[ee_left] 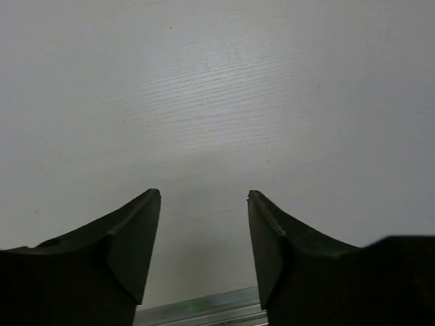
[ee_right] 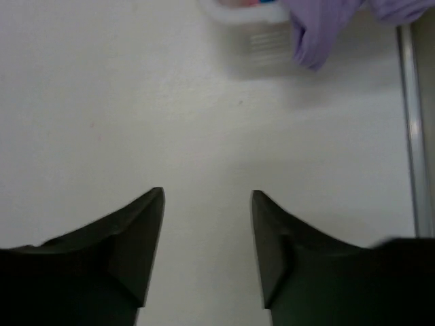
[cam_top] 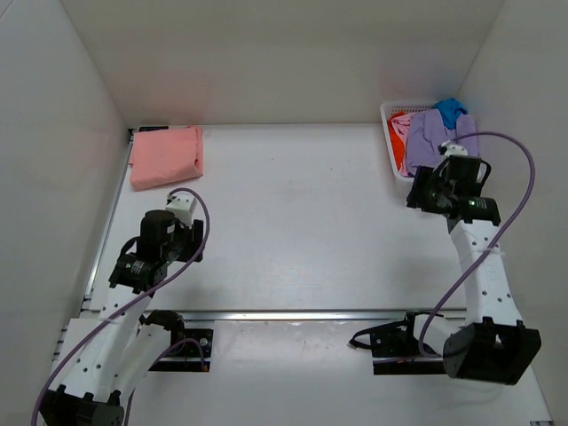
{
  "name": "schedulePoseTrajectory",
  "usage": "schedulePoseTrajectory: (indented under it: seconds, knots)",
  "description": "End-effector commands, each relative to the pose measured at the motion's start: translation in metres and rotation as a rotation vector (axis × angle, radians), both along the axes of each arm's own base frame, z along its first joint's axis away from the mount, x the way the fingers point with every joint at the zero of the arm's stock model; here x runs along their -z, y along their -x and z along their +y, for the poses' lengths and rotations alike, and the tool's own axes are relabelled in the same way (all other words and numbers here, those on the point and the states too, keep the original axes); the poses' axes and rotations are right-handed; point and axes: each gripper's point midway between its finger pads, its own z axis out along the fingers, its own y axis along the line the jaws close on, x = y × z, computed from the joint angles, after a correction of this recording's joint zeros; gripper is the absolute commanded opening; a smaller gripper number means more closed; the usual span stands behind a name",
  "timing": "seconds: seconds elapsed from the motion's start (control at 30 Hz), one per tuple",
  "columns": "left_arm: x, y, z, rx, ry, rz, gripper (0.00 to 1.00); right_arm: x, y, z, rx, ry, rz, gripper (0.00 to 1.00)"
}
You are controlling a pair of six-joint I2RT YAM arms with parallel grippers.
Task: Fold and stack the t-shirts
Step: Grab crumpled tshirt from bin with the right arm
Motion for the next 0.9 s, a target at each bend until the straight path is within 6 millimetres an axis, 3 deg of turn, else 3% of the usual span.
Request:
schedulePoseTrajectory:
  seconds: [0.0, 0.03, 0.07, 0.1, 0.13, 0.17, 0.2, 0.23, 0.27, 0.3, 0.33, 0.37, 0.43, 0.47, 0.6, 0.63, 0.67, 0.7, 0.77, 0.83, 0.87]
  knots:
    - [0.001, 0.001, -0.007, 0.045, 0.008, 0.005, 0.58, -0.039, -0.041, -0.029, 0.060, 0.095, -0.138, 0.42]
    - [0.001, 0.001, -0.005, 0.045, 0.005, 0.002, 0.14, -0.042, -0.051, -0.032, 0.079, 0.087, -0.150, 0.11]
    - [-0.002, 0.002, -0.004, 0.039, 0.007, -0.010, 0.00, -0.040, -0.060, -0.036, 0.087, 0.089, -0.144, 0.01]
    - [-0.005, 0.001, -0.005, 0.035, 0.014, -0.022, 0.00, -0.037, -0.071, -0.041, 0.101, 0.086, -0.145, 0.00]
    - [-0.008, 0.001, -0.005, 0.034, 0.022, -0.033, 0.00, -0.048, -0.080, -0.046, 0.115, 0.087, -0.181, 0.01]
    - [-0.007, 0.003, -0.007, 0.052, 0.019, -0.032, 0.11, -0.045, -0.091, -0.048, 0.120, 0.079, -0.172, 0.09]
    - [-0.007, 0.005, -0.009, 0.065, 0.020, -0.029, 0.29, -0.046, -0.099, -0.050, 0.125, 0.076, -0.182, 0.17]
    - [-0.010, 0.004, -0.009, 0.061, 0.019, -0.041, 0.66, -0.036, -0.110, -0.061, 0.162, 0.096, -0.152, 0.31]
    - [-0.012, 0.004, -0.012, 0.074, 0.027, -0.049, 0.58, -0.041, -0.118, -0.063, 0.170, 0.108, -0.169, 0.39]
    - [-0.011, 0.004, -0.013, 0.079, 0.026, -0.046, 0.48, -0.034, -0.126, -0.069, 0.194, 0.115, -0.155, 0.42]
    - [-0.012, 0.005, -0.014, 0.086, 0.029, -0.052, 0.19, -0.040, -0.132, -0.075, 0.212, 0.132, -0.171, 0.46]
    - [-0.008, 0.006, -0.013, 0.081, 0.025, -0.037, 0.06, -0.036, -0.142, -0.078, 0.211, 0.150, -0.170, 0.47]
    - [-0.008, 0.006, -0.012, 0.077, 0.021, -0.038, 0.10, -0.017, -0.158, -0.085, 0.220, 0.169, -0.136, 0.52]
    - [-0.011, 0.005, -0.012, 0.077, 0.023, -0.047, 0.29, -0.021, -0.164, -0.090, 0.236, 0.184, -0.152, 0.59]
    - [-0.012, 0.006, -0.012, 0.075, 0.016, -0.052, 0.39, 0.007, -0.188, -0.108, 0.269, 0.201, -0.111, 0.79]
    - [-0.012, 0.006, -0.013, 0.075, 0.018, -0.053, 0.44, 0.006, -0.192, -0.114, 0.281, 0.189, -0.110, 0.81]
    - [-0.011, 0.006, -0.011, 0.072, 0.015, -0.047, 0.44, 0.015, -0.200, -0.121, 0.284, 0.176, -0.096, 0.89]
    - [-0.014, 0.005, -0.011, 0.067, 0.020, -0.060, 0.42, 0.037, -0.203, -0.126, 0.289, 0.170, -0.047, 0.93]
    - [-0.011, 0.007, -0.010, 0.065, 0.017, -0.048, 0.42, 0.041, -0.214, -0.133, 0.297, 0.183, -0.015, 0.95]
    - [-0.011, 0.006, -0.010, 0.062, 0.016, -0.049, 0.43, 0.076, -0.218, -0.134, 0.288, 0.195, 0.086, 0.96]
    - [-0.010, 0.005, -0.011, 0.064, 0.022, -0.047, 0.44, 0.071, -0.222, -0.137, 0.291, 0.211, 0.091, 0.95]
